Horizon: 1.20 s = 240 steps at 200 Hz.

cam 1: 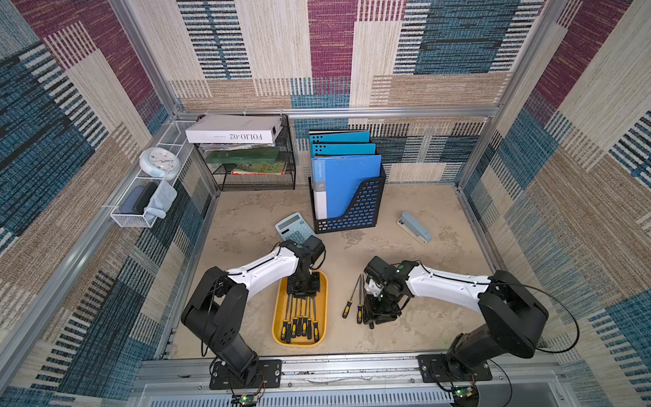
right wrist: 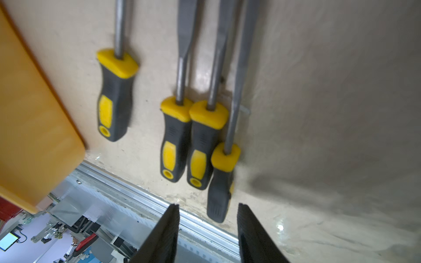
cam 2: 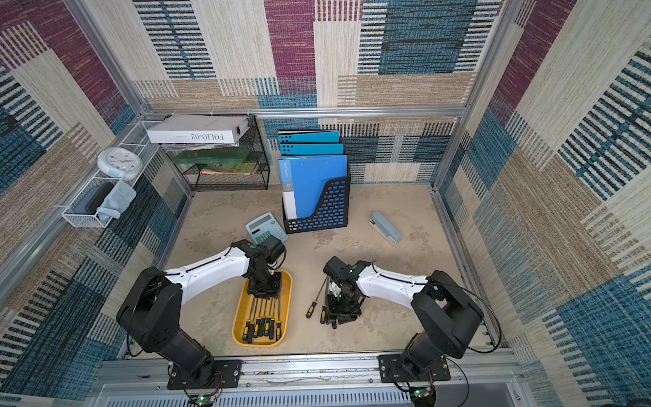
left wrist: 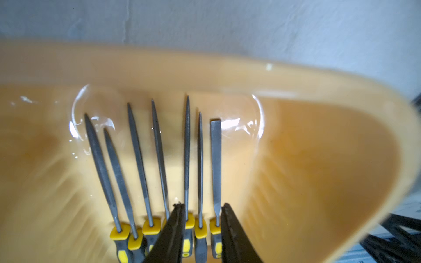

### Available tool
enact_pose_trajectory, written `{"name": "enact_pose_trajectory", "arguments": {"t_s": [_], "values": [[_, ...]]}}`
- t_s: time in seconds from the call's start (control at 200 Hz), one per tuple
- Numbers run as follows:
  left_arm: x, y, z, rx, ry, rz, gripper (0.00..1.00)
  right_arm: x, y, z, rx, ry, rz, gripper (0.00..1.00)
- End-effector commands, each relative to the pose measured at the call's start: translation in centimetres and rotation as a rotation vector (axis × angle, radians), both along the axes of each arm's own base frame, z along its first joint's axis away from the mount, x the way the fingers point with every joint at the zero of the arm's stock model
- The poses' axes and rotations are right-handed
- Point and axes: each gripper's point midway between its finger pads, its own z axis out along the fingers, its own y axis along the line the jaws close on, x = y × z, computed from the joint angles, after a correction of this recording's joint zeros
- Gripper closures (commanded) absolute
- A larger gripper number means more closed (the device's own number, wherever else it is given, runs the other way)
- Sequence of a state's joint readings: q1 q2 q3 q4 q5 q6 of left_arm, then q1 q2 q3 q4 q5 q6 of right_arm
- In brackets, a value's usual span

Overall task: Put the file tool into the storage box
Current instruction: Place the file tool in the storage box, then pick up the file tool from the center of the board.

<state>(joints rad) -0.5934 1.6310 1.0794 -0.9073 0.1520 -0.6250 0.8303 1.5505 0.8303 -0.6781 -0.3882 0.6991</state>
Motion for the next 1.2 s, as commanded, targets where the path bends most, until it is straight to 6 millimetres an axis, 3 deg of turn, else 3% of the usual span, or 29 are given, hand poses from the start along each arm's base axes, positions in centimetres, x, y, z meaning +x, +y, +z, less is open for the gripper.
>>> {"name": "enact_pose_trajectory", "arguments": {"t_s": [0.0, 0.286, 0.406, 0.571, 0.676, 0.811, 1.002, 1.197], "values": [[-0.1, 0.2, 1.2, 0.008, -0.003, -0.015, 0.68, -0.4, -1.2, -0.6, -0.064, 0.003, 0.014, 0.56], [0.6, -0.5, 3.8, -0.040, -0.050, -0.010, 0.69, 0.0, -3.0, -1.7, -0.191, -0.009, 0.028, 0.69], [1.1, -0.8, 4.6, -0.048, -0.067, -0.013, 0.69, 0.8, -2.8, -1.9, -0.212, -0.030, 0.036, 0.70], [1.4, -1.2, 5.5, -0.061, -0.076, -0.019, 0.69, 1.3, -2.7, -2.2, -0.230, -0.036, 0.064, 0.83], [1.5, -1.8, 6.4, -0.101, -0.083, -0.016, 0.67, 2.0, -2.4, -0.5, -0.196, -0.102, 0.095, 0.86], [1.5, -3.9, 8.1, -0.213, -0.064, -0.019, 0.65, 2.5, -1.8, 2.7, -0.127, -0.172, 0.140, 0.87], [2.5, -7.3, 10.2, -0.389, -0.053, 0.038, 0.63, 1.9, 1.3, 5.6, 0.080, -0.225, 0.170, 0.90], [3.4, -9.4, 10.4, -0.486, -0.023, 0.099, 0.61, 2.0, 4.4, 8.2, 0.257, -0.254, 0.157, 0.91]]}}
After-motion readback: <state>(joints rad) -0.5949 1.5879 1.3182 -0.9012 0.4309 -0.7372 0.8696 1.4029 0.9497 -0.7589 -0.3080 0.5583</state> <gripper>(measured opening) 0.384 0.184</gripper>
